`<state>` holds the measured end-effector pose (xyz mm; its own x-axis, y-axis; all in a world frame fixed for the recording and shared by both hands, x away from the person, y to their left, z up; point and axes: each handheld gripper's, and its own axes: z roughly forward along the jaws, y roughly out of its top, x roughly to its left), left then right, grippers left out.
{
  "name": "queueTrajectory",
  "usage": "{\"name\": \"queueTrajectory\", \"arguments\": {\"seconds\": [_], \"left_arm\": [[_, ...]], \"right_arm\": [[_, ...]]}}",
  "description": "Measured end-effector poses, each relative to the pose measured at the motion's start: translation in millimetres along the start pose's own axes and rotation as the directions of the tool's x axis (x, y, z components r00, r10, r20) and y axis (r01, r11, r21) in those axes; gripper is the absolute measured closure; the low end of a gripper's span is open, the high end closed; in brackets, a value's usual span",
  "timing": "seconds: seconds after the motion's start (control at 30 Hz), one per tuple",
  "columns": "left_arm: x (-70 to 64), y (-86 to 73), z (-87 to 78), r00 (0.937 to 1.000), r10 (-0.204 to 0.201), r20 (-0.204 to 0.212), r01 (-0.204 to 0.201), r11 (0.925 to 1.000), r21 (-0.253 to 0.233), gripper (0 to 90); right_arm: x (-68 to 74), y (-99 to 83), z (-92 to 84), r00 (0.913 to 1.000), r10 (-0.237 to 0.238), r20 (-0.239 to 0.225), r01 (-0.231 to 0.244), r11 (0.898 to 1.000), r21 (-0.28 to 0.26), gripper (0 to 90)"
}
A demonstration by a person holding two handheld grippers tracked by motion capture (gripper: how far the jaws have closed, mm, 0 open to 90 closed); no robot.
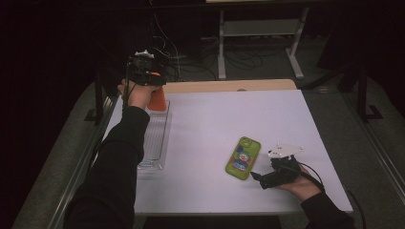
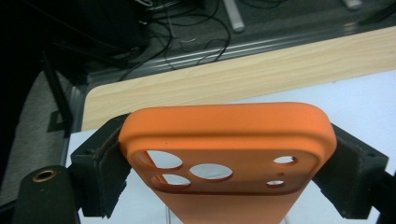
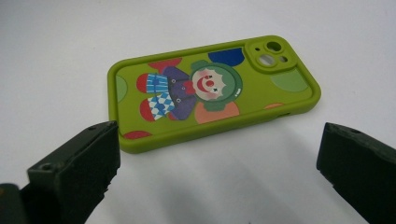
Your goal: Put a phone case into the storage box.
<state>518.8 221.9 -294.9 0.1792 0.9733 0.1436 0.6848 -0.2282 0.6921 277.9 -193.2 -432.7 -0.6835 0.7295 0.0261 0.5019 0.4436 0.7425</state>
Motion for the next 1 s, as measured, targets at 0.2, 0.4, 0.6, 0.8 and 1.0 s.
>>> {"name": "queueTrajectory", "arguments": {"seconds": [0.2, 0.4, 0.6, 0.8, 1.0], "left_arm": [[-3.4, -3.7, 12.8, 0.9995, -0.011, -0.029, 0.011, 0.9999, 0.011, 13.9], [-4.6, -12.9, 26.4, 0.9987, -0.027, -0.044, 0.029, 0.9986, 0.045, 13.7], [-4.2, -20.1, 36.6, 0.998, -0.029, -0.056, 0.032, 0.9974, 0.064, 13.4], [-6.5, -22.9, 42.6, 0.998, -0.027, -0.057, 0.03, 0.9976, 0.062, 13.0], [-10.1, -22.7, 45.5, 0.9972, -0.005, -0.074, 0.01, 0.9984, 0.056, 11.9]], "right_arm": [[-0.3, 0.1, -0.4, 0.9999, 0.012, -0.002, -0.012, 1.0, -0.01, 0.0], [-1.2, 0.0, -0.8, 1.0, 0.001, -0.002, -0.001, 1.0, -0.006, 0.0], [-2.1, -0.1, -0.8, 1.0, -0.002, -0.003, 0.002, 1.0, -0.009, 0.0], [-2.9, -0.3, -0.8, 1.0, 0.003, -0.004, -0.003, 1.0, -0.009, 0.0], [-3.1, -0.4, -0.9, 1.0, 0.005, -0.006, -0.005, 1.0, -0.01, 0.0]]}}
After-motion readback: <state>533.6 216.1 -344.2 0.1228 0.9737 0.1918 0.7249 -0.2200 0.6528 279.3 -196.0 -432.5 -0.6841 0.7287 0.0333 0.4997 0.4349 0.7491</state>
